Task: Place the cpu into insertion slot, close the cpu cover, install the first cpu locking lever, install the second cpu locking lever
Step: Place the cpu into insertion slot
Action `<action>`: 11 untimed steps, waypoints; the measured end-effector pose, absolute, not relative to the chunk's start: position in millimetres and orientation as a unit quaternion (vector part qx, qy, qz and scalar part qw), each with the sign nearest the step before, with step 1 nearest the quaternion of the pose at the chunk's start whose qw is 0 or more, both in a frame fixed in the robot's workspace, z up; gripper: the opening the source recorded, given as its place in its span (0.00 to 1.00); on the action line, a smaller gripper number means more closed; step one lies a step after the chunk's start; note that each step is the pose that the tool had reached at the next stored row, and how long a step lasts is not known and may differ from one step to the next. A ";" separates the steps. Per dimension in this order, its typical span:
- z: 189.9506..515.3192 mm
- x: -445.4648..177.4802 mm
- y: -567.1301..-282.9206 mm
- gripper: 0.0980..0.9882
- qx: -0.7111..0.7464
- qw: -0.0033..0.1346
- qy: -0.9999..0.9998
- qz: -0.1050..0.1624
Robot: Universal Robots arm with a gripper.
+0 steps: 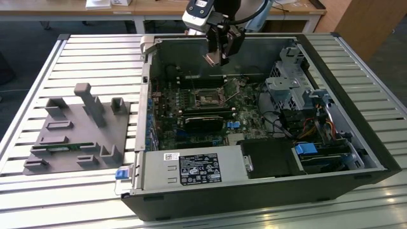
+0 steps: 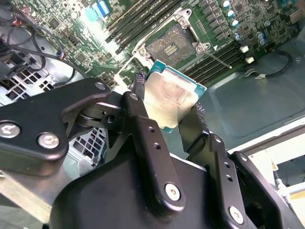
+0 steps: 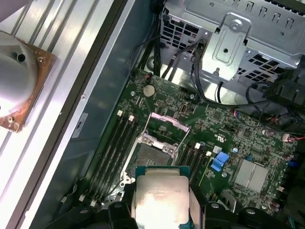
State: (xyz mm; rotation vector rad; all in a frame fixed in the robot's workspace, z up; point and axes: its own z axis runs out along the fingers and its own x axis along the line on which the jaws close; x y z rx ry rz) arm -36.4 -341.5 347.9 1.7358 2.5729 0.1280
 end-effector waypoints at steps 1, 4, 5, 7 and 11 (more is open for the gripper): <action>347.6 -36.4 -341.5 0.49 0.562 0.018 0.826 0.041; 346.5 -36.4 -341.4 0.49 0.573 0.018 0.818 0.041; 346.1 -36.3 -341.4 0.49 0.574 0.019 0.818 0.041; 344.9 -36.4 -341.4 0.49 0.574 0.019 0.818 0.041; 342.2 -36.4 -341.4 0.49 0.574 0.019 0.818 0.041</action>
